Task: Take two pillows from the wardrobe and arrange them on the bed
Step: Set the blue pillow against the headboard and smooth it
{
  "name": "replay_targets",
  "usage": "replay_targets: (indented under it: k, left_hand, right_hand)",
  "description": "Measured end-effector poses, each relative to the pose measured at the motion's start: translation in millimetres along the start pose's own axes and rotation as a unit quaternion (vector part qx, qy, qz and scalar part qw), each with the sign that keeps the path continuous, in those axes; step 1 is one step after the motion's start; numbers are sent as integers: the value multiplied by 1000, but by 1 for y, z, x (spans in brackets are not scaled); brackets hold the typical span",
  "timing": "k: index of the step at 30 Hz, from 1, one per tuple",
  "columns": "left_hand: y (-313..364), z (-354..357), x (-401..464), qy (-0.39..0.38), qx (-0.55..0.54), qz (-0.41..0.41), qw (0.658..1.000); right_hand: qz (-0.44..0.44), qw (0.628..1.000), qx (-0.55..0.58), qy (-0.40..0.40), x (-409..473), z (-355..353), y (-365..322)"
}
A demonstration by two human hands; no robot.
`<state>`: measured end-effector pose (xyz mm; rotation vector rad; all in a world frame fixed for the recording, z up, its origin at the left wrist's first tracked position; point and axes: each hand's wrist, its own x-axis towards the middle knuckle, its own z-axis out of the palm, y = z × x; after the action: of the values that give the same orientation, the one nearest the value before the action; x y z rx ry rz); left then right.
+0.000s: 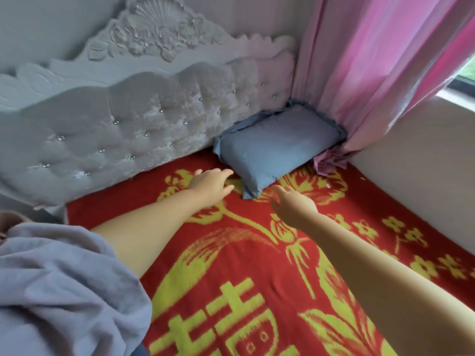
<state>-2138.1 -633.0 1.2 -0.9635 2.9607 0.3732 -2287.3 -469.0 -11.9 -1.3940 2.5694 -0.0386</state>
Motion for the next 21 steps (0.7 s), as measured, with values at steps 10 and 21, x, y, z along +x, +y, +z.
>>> replay_targets:
  k: [10,21]
  left_hand:
    - [-110,-23,-83,30,22,-69,997]
    - [-392,-34,-272,88,44,-116,988]
  right_hand:
    - [-68,997,19,15,12,23,-125]
    - [-103,994,-6,19,-25,88,-432]
